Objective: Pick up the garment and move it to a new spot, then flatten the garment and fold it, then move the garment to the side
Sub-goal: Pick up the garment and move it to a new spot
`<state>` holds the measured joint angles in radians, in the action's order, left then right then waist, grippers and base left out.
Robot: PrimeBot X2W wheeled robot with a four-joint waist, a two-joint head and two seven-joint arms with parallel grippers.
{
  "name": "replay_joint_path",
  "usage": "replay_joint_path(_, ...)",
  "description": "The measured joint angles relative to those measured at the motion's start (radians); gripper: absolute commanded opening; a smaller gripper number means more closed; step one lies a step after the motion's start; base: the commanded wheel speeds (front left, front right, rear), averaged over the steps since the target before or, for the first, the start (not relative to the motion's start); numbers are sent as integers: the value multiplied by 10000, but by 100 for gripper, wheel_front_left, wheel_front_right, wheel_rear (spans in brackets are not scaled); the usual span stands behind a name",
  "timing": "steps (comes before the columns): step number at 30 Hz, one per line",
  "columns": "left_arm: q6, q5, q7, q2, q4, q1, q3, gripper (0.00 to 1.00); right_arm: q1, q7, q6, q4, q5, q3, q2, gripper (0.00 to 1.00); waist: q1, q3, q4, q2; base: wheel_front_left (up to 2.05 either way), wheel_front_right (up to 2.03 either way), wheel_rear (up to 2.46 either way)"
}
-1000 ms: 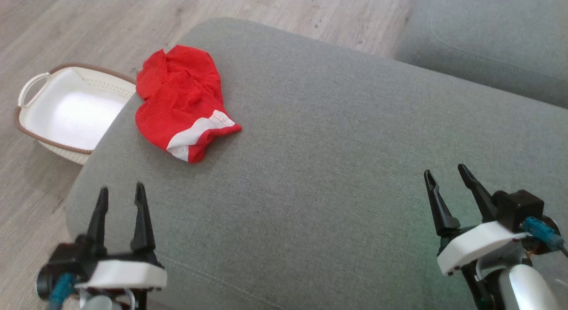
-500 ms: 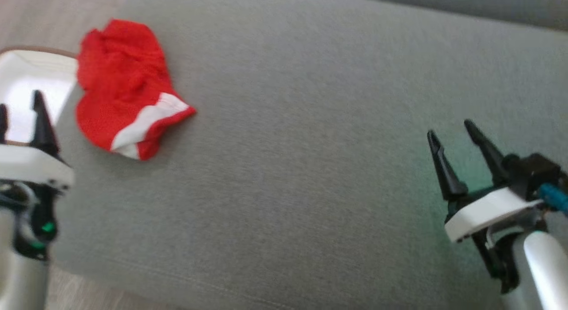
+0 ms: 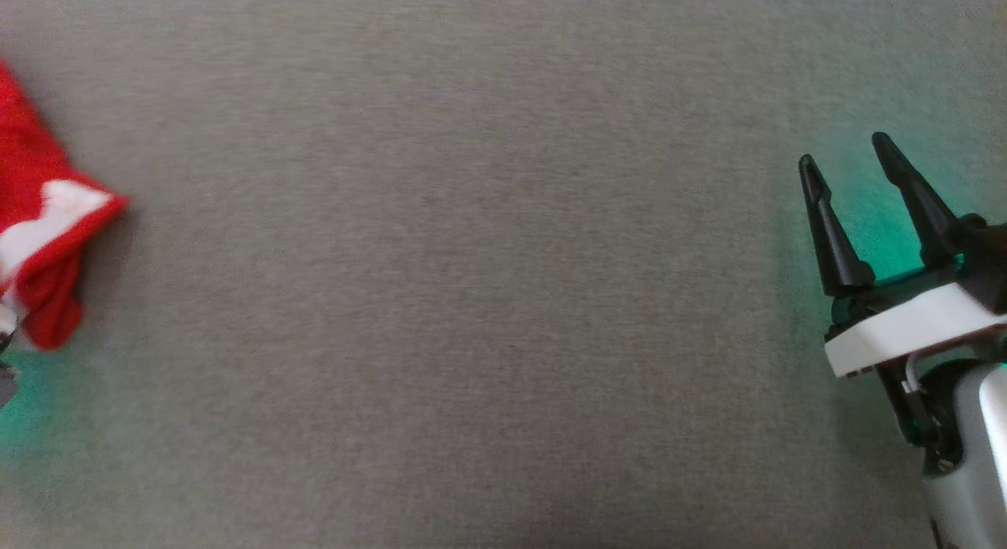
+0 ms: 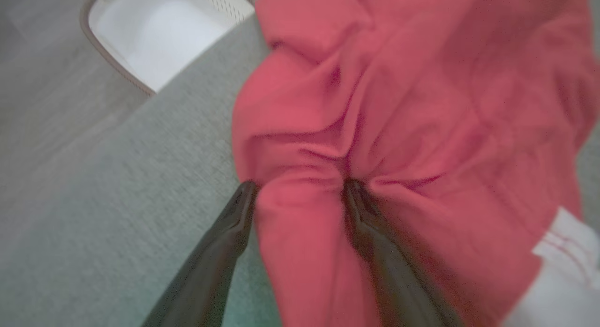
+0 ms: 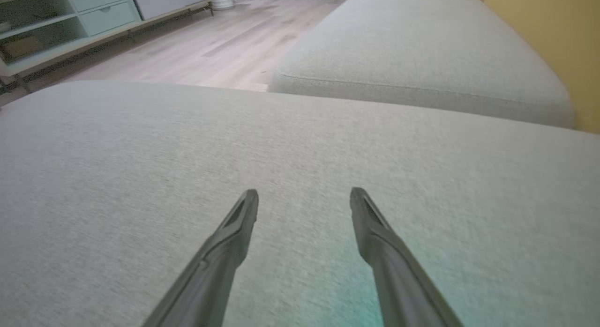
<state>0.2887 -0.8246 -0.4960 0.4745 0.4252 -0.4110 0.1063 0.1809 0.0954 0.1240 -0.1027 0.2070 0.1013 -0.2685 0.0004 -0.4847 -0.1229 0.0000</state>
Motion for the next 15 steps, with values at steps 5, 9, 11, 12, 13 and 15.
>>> replay_joint_path(5,447,-368,-1394,397,-19,-1,238,100,62,-174,0,17,42,-92,6,100,-3,-452,605,1,0,0,0)
replay_joint_path(9,552,-531,-1860,543,-378,28,242,0,154,-267,0,82,42,-90,38,100,-3,-347,712,0,0,0,0)
replay_joint_path(11,558,-401,-1676,543,-552,108,196,0,151,-303,0,134,42,-86,79,100,-3,-160,666,0,0,0,0)
replay_joint_path(12,548,-278,-1515,543,-629,201,140,0,151,-309,0,197,42,-79,90,100,-3,-49,639,0,0,0,0)
replay_joint_path(13,533,-167,-1331,545,-723,337,84,0,146,-347,0,272,44,-69,111,100,-3,71,613,0,0,0,0)
replay_joint_path(15,414,73,-867,577,-849,546,-6,0,141,-408,0,460,90,-52,173,100,-3,354,560,0,0,0,0)
